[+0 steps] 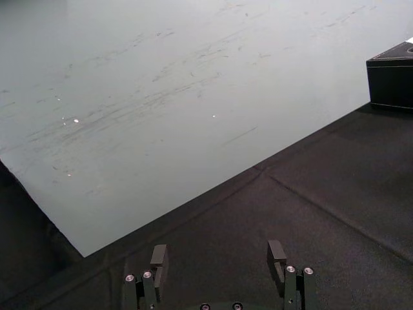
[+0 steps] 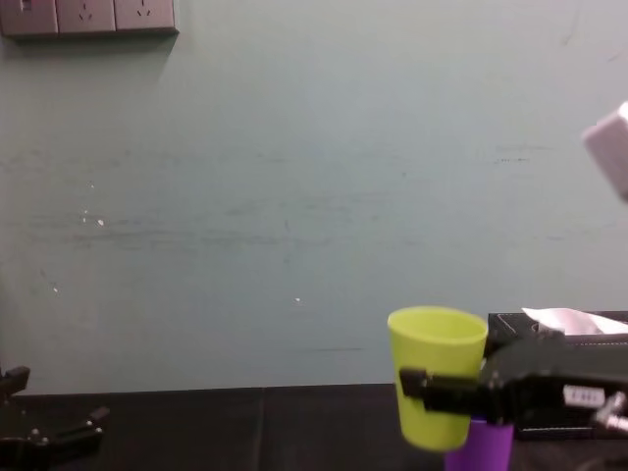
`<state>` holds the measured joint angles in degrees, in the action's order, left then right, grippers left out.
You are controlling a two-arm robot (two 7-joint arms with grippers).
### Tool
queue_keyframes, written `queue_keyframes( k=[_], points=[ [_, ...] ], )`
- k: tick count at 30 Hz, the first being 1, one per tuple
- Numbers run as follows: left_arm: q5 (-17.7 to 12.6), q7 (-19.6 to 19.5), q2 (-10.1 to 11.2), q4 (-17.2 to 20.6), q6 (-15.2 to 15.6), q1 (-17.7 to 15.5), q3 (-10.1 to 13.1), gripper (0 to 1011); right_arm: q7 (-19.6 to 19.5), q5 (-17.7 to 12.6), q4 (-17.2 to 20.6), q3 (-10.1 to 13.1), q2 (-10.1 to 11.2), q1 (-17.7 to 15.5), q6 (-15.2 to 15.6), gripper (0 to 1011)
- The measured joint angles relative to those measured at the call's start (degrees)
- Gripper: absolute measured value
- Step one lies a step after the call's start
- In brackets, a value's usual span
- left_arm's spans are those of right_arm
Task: Stack the three plastic cups sequentially using one hand.
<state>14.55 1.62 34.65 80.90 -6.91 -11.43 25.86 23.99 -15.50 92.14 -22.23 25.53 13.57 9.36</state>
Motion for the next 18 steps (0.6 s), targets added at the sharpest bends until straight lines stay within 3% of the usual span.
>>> queue_keyframes(
  k=[9,18],
  points=[
    [0.0,0.0,0.0,0.0,0.0,0.0,0.0,1010,-0.5,-1.1,1.4,1.9,0.7,0.9,0.2,733],
    [0.0,0.0,0.0,0.0,0.0,0.0,0.0,1010,-1.2,-1.2,-1.3,3.3,0.9,3.4,0.0,733]
  ],
)
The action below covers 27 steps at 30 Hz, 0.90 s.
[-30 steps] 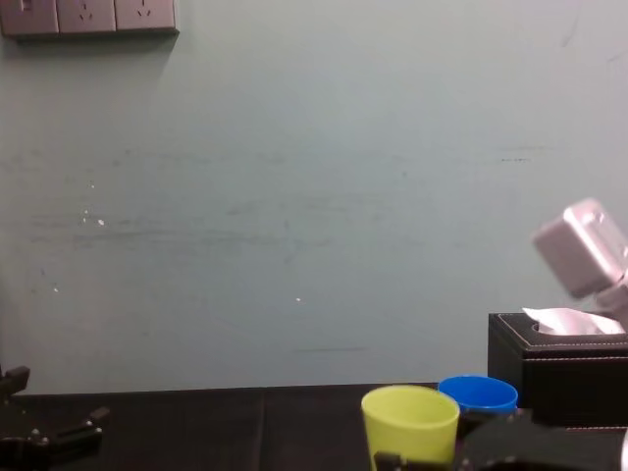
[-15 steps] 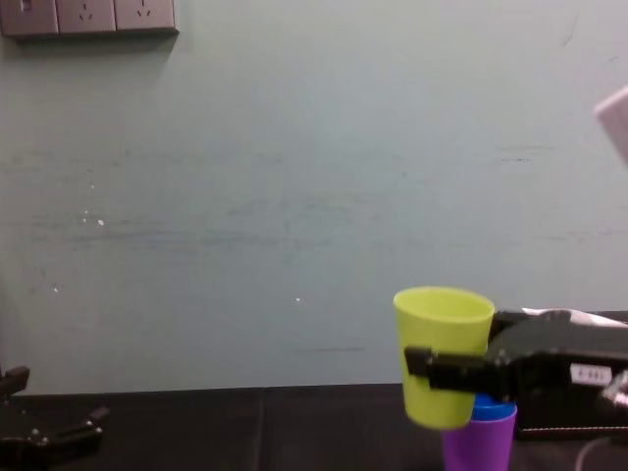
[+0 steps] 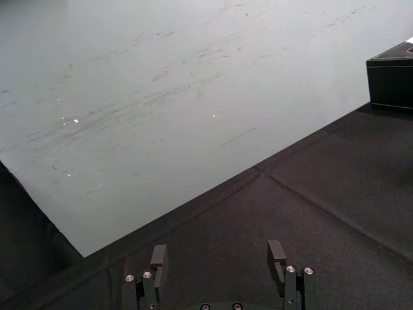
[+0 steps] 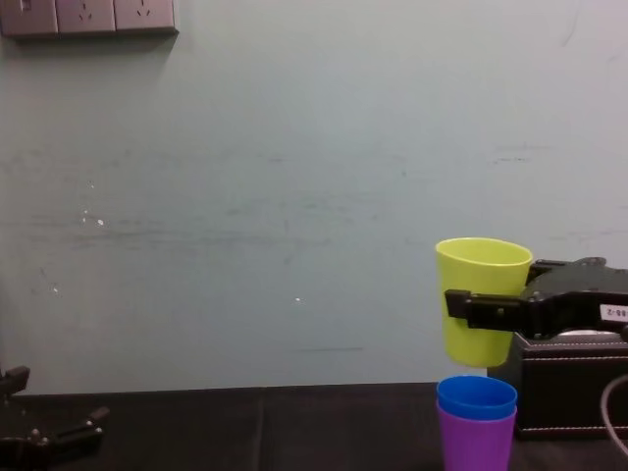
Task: Stack the three plastic cups sequentially using one hand.
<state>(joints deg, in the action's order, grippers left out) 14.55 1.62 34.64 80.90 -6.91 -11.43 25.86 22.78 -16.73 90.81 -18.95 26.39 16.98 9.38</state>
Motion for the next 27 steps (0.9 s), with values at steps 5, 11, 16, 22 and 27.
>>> queue_keyframes(
  k=[5,11,16,22,27],
  points=[
    [0.0,0.0,0.0,0.0,0.0,0.0,0.0,1010,-0.1,0.2,-2.9,0.2,-0.4,1.6,0.0,734],
    [0.0,0.0,0.0,0.0,0.0,0.0,0.0,1010,-0.1,0.7,-6.9,0.1,-1.1,3.6,-0.3,733],
    [0.0,0.0,0.0,0.0,0.0,0.0,0.0,1010,0.0,1.0,-8.8,-0.1,-1.6,4.5,-0.7,734],
    [0.0,0.0,0.0,0.0,0.0,0.0,0.0,1010,0.2,1.4,-10.4,-0.6,-2.2,5.1,-0.8,733],
    [0.0,0.0,0.0,0.0,0.0,0.0,0.0,1010,0.3,1.8,-10.8,-0.9,-2.6,5.3,-0.9,734]
  ],
)
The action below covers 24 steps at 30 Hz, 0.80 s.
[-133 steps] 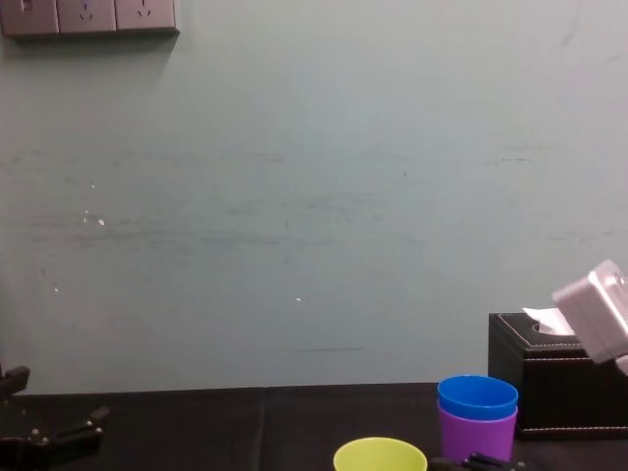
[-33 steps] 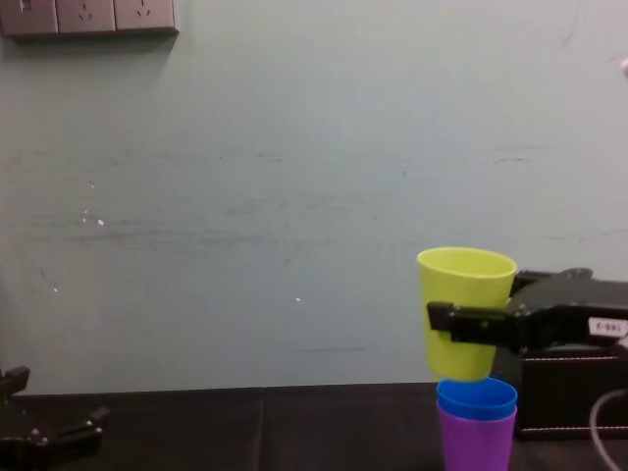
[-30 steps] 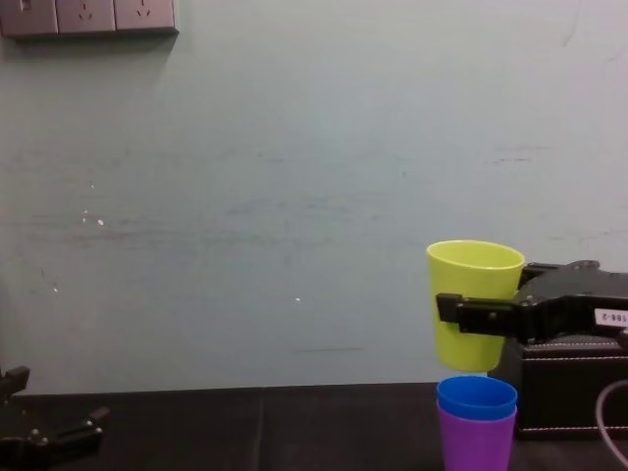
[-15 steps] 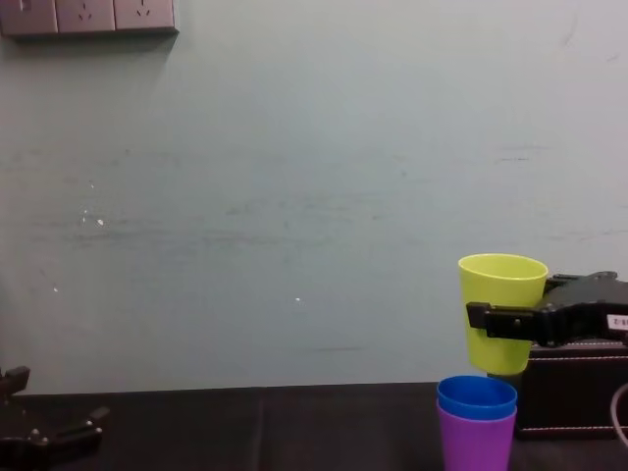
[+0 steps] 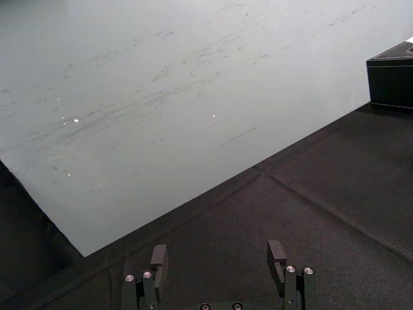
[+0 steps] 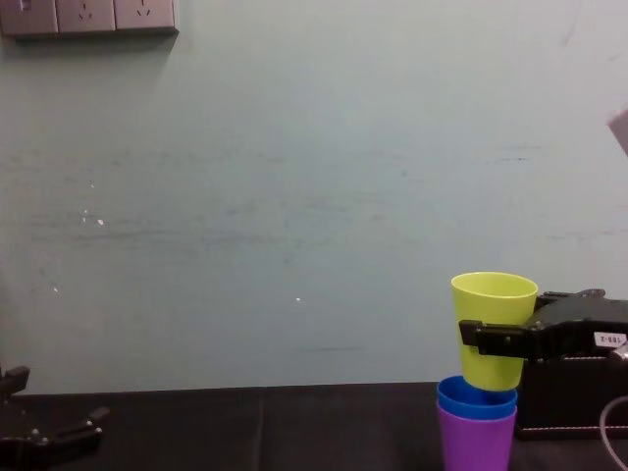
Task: Stack the three plastic cups sequentially using one hand.
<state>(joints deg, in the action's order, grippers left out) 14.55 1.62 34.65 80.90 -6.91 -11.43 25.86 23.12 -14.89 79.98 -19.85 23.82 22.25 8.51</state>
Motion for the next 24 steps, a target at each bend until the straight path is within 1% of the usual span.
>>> queue_keyframes(
  k=[24],
  points=[
    [0.0,0.0,0.0,0.0,0.0,0.0,0.0,1010,0.7,1.2,-1.8,-0.9,-1.0,0.6,-0.5,733]
  ],
)
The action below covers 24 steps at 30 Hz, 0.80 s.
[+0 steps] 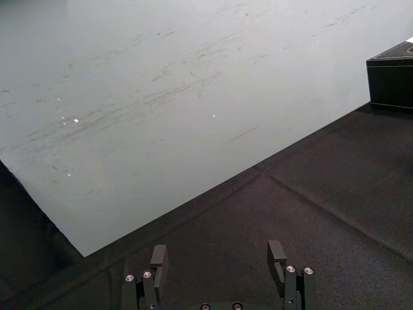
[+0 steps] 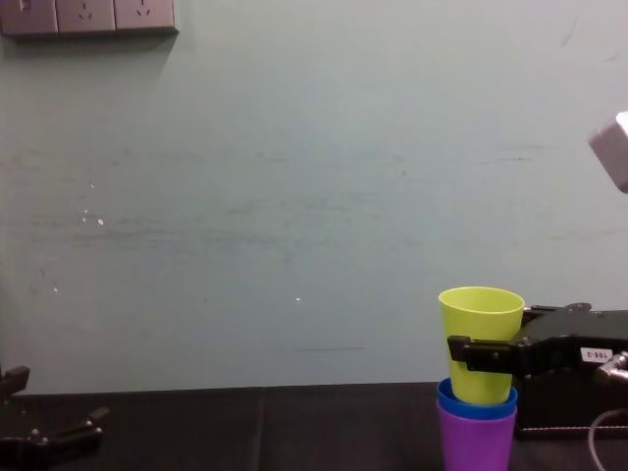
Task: Stack the three plastic cups sequentially using one hand.
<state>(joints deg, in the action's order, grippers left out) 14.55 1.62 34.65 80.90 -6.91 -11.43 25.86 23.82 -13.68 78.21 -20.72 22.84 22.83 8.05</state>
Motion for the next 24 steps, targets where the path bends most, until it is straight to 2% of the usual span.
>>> queue_keyframes(
  k=[12,22,24],
  points=[
    [0.0,0.0,0.0,0.0,0.0,0.0,0.0,1010,0.4,0.5,-1.7,-0.6,-0.6,0.6,-0.3,733],
    [0.0,0.0,0.0,0.0,0.0,0.0,0.0,1010,0.4,0.5,-1.5,-0.5,-0.6,0.6,-0.3,736],
    [0.0,0.0,0.0,0.0,0.0,0.0,0.0,1010,0.4,0.5,-1.5,-0.5,-0.6,0.6,-0.3,790]
  ],
)
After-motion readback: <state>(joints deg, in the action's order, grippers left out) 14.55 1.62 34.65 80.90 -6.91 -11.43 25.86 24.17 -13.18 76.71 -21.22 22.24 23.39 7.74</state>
